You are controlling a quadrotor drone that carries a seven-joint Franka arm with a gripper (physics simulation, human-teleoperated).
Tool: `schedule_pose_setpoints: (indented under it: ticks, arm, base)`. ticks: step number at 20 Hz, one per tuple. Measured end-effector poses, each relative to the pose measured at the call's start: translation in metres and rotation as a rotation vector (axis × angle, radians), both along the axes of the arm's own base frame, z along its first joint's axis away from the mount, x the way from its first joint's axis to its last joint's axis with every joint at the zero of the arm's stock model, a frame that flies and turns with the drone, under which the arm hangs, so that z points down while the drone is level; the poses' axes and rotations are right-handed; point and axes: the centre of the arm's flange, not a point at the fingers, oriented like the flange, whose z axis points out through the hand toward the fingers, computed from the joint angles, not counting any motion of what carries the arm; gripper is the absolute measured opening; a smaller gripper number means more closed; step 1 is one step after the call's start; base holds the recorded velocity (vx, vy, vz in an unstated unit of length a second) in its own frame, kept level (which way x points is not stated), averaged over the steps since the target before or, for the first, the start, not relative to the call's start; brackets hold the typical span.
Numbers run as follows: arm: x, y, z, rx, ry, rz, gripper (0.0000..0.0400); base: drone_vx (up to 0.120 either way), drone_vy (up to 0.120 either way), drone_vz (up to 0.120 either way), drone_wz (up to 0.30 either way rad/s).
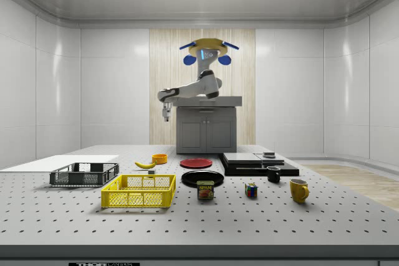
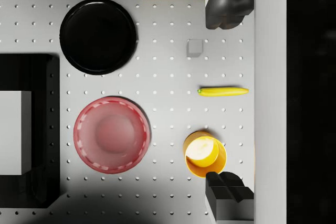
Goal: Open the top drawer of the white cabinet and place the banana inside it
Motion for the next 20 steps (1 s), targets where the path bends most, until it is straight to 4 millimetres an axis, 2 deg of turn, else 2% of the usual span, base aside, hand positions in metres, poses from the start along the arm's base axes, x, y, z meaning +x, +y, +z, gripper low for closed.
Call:
schedule_pose_setpoints:
  ticks: [20]
  arm:
    - [0.0000,0.0000,0.0000,0.000,0.000,0.000,0.0400]
  base:
    - [0.120,0.000,-0.120,0.000]
